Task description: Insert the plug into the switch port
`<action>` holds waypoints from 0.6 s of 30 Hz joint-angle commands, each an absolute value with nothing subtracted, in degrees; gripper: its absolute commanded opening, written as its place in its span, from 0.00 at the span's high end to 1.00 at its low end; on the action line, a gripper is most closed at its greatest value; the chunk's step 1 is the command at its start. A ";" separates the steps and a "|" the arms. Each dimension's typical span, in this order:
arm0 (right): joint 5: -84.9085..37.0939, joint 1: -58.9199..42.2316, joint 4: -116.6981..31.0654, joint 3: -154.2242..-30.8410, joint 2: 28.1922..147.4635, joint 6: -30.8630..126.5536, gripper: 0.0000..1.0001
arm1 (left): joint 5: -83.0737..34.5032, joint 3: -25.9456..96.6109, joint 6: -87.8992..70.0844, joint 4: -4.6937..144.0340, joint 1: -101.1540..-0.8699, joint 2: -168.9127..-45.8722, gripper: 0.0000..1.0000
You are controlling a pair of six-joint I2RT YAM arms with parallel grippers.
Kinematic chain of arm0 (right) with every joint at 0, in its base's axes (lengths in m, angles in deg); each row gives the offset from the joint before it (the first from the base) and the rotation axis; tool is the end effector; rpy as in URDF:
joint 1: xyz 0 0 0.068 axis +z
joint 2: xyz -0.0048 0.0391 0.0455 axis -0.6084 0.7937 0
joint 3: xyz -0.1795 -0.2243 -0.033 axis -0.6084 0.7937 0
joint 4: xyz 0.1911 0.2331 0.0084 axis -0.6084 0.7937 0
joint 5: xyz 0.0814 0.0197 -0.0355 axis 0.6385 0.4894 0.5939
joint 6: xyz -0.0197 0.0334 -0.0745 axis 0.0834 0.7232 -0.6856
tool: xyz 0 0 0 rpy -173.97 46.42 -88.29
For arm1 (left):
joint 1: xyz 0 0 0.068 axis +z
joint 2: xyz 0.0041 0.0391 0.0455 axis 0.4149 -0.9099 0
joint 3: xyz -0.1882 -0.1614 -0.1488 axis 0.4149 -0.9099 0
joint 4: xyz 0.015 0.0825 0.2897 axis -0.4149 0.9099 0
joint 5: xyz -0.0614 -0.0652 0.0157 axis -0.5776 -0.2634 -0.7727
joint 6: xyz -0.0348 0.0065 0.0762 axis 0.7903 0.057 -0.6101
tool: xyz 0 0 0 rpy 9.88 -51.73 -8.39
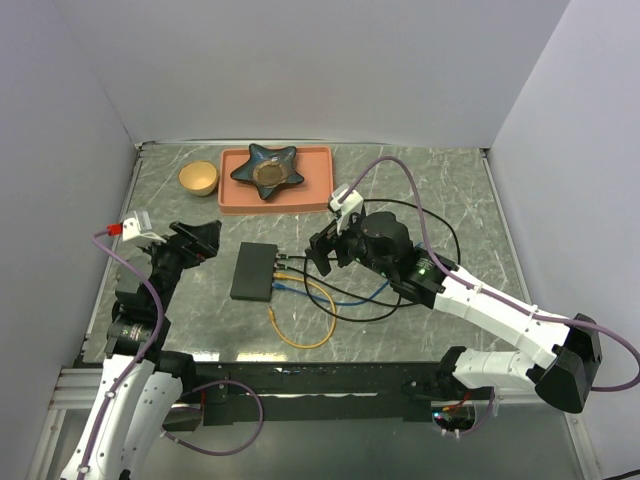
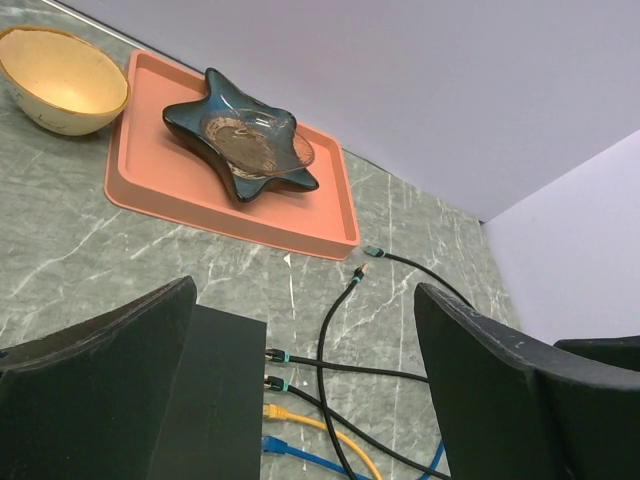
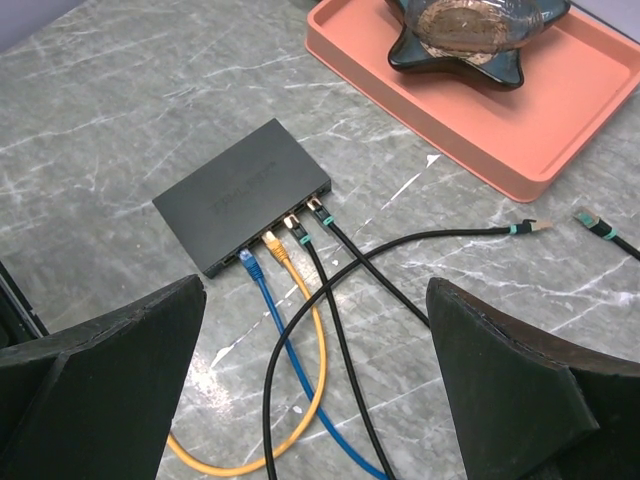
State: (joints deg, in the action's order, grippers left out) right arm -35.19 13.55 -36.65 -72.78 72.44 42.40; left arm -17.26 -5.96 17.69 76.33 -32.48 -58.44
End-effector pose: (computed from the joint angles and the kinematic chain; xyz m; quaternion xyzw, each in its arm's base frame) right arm 0.2170 0.2607 0.3376 -0.3191 0.7352 0.2409 0.5474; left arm 0.1960 -0.0289 0.3203 -0.1771 0.6855 -0.2838 0.6467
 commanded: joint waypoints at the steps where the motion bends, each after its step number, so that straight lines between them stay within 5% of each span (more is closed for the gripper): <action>1: -36.29 13.86 -39.11 -73.15 71.08 43.23 0.01 | -17.08 -5.72 17.66 75.37 -32.42 -58.44 0.04; 18: -43.22 13.94 -38.93 -72.62 68.36 42.26 0.01 | -18.84 -7.48 16.60 72.22 -32.42 -57.57 0.04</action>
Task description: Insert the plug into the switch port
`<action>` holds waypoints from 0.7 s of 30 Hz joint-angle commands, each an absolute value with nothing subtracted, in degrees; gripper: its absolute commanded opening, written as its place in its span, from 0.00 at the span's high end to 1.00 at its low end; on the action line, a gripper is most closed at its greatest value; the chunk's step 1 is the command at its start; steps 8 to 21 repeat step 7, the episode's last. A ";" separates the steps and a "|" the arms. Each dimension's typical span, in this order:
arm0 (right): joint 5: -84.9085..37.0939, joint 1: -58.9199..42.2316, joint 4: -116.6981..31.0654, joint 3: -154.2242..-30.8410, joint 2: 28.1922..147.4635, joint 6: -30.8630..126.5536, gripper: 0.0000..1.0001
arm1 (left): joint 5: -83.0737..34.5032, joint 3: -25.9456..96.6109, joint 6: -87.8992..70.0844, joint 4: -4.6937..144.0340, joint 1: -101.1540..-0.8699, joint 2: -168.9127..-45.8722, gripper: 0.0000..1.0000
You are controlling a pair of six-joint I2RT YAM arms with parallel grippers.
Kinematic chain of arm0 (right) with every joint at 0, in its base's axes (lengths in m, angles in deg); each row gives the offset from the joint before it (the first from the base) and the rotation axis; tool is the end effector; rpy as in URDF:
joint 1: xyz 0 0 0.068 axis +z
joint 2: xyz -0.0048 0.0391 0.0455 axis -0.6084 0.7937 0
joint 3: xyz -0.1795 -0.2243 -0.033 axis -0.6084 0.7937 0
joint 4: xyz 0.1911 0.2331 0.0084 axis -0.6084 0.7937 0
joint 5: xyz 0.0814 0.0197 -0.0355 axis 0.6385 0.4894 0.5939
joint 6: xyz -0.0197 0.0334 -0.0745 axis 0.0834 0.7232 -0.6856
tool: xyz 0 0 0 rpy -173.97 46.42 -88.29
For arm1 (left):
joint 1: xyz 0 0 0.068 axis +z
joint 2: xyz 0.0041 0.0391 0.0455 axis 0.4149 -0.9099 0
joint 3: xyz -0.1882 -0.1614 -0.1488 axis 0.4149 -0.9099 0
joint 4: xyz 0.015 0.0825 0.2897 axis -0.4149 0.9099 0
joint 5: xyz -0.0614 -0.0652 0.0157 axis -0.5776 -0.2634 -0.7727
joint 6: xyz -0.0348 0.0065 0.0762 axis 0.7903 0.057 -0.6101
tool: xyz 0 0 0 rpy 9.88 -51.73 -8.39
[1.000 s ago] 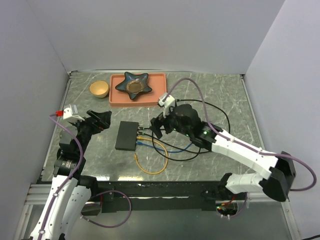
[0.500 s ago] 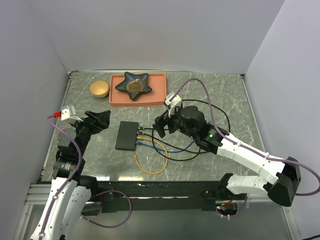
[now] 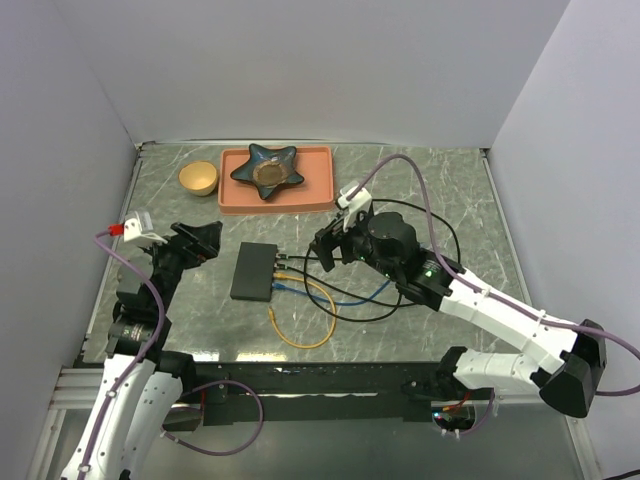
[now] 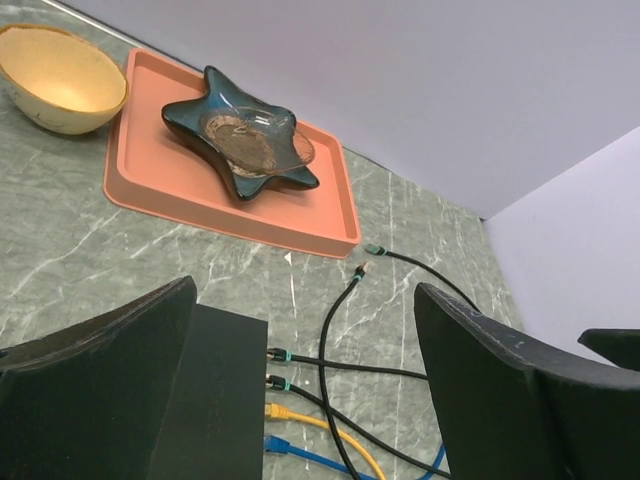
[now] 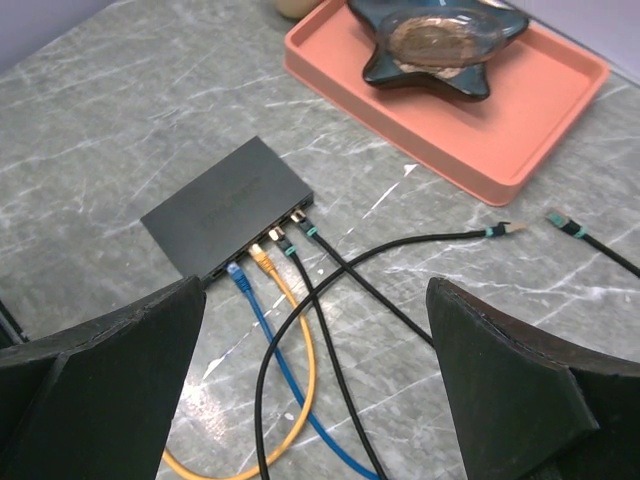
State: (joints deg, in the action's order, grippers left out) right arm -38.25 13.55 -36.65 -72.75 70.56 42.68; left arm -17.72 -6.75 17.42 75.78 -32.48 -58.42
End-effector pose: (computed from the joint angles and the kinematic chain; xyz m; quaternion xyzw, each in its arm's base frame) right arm 0.2151 0.2521 0.3478 -0.2977 0.7332 0.2289 0.5669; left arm 0.1969 -0.0296 0.3158 -0.1731 0.6879 -0.2844 0.6450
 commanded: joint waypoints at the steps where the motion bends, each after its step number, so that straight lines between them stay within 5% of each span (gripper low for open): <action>1: -43.67 13.94 -39.28 -72.19 68.10 41.83 0.01 | -19.01 -7.74 16.52 72.21 -32.42 -57.39 0.04; 21: -41.68 14.12 -48.84 -67.45 67.48 32.17 0.01 | -16.56 -7.92 15.46 72.21 -32.42 -57.91 0.04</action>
